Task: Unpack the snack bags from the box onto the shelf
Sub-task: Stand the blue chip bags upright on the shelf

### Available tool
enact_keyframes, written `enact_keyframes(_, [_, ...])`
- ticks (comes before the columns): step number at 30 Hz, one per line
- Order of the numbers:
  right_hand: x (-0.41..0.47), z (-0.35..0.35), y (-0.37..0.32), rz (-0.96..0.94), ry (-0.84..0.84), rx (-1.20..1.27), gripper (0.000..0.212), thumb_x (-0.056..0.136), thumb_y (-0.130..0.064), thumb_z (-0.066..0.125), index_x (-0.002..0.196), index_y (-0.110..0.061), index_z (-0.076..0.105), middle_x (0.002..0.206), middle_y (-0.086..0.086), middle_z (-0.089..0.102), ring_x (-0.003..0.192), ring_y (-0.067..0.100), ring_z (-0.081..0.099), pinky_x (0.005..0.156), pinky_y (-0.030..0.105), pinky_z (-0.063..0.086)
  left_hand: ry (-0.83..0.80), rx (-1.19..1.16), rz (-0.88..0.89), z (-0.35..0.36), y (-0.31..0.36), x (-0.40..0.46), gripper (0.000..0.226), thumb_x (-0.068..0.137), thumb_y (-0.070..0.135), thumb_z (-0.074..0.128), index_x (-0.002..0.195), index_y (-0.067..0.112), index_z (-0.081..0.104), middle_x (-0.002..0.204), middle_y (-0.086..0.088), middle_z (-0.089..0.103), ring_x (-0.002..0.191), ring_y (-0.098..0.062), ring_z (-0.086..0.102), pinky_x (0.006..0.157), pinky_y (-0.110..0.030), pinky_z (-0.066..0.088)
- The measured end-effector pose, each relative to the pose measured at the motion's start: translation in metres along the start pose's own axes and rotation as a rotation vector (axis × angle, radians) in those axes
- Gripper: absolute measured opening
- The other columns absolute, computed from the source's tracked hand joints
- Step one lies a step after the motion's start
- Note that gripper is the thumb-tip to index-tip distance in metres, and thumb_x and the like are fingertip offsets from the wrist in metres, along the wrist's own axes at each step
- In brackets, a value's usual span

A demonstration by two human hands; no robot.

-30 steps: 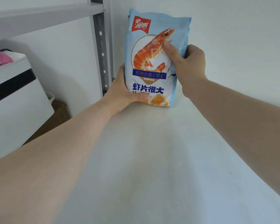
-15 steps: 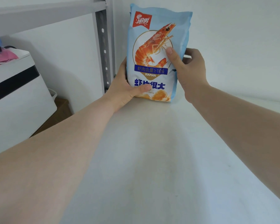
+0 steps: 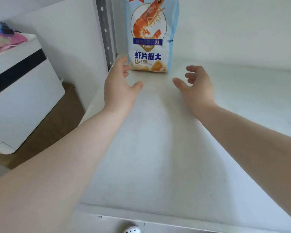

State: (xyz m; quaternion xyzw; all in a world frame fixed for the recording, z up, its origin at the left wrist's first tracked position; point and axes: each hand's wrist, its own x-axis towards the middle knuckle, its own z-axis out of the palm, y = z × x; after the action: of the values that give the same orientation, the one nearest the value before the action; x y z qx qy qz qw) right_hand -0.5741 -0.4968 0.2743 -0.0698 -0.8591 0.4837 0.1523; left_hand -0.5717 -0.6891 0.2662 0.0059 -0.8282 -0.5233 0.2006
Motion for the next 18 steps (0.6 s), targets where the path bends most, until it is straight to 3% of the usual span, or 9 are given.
enact_keyframes(9, [-0.115, -0.062, -0.030, -0.235, -0.132, -0.515, 0.055, 0.091, -0.032, 0.064, 0.141, -0.024, 0.044, 0.134, -0.003, 0.054, 0.124, 0.019, 0.049, 0.090, 0.034, 0.045, -0.250, 0.405, 0.260, -0.038, 0.069, -0.100, 0.064, 0.082, 0.016, 0.067, 0.141, 0.022, 0.043, 0.133, 0.001, 0.053, 0.123, -0.021, 0.049, 0.099, -0.035, 0.041])
enact_keyframes(18, [-0.279, -0.138, -0.086, -0.124, -0.168, -0.684, 0.060, 0.089, -0.030, 0.066, 0.144, -0.020, 0.044, 0.142, 0.001, 0.051, 0.132, 0.024, 0.044, 0.099, 0.035, 0.039, -0.376, 0.517, 0.385, -0.129, 0.125, -0.216, 0.063, 0.079, 0.013, 0.068, 0.139, 0.015, 0.048, 0.129, -0.008, 0.057, 0.115, -0.032, 0.052, 0.102, -0.036, 0.035])
